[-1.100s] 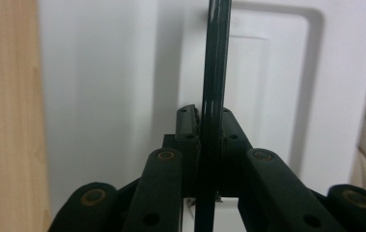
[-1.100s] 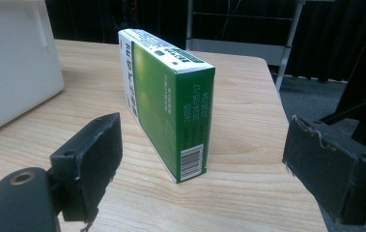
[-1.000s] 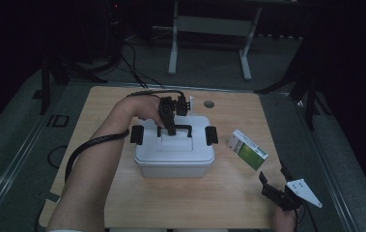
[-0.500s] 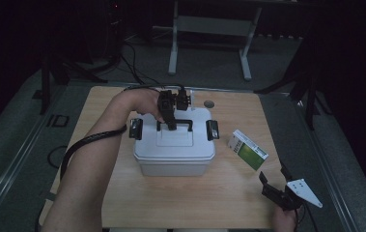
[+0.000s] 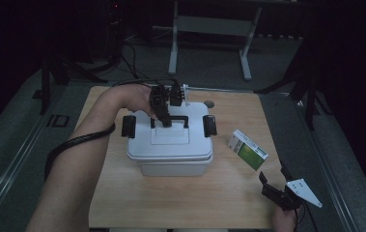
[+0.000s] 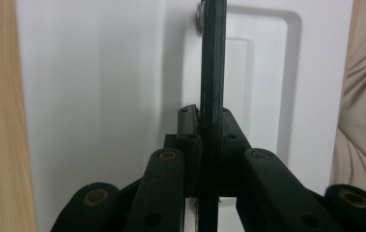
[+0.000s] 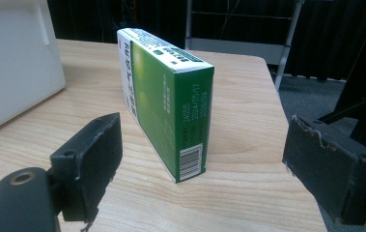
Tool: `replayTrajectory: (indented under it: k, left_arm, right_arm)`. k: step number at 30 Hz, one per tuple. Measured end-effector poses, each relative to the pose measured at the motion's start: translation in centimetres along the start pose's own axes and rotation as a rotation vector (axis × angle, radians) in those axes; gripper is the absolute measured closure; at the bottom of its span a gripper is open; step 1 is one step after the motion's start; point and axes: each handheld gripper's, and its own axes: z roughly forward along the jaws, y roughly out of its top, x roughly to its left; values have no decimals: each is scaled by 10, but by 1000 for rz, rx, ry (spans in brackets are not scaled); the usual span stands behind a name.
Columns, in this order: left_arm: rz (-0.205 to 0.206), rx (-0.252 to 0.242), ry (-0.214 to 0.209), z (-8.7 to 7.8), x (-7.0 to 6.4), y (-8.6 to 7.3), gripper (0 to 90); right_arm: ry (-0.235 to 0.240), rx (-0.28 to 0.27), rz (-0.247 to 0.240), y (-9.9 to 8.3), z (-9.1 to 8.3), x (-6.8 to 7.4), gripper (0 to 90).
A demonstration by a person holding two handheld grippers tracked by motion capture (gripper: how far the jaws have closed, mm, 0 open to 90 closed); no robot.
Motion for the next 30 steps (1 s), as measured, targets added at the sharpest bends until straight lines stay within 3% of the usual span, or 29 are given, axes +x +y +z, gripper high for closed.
replayTrajectory:
  k: [13, 30]
  left_arm:
    - [-56, -25, 8, -12, -9, -36, 842]
    - [-161, -45, 19, -16, -23, -98, 841]
  right_arm:
    - [-5, 4, -6, 0, 1, 1, 134]
    - [-11, 11, -9, 0, 1, 1, 134]
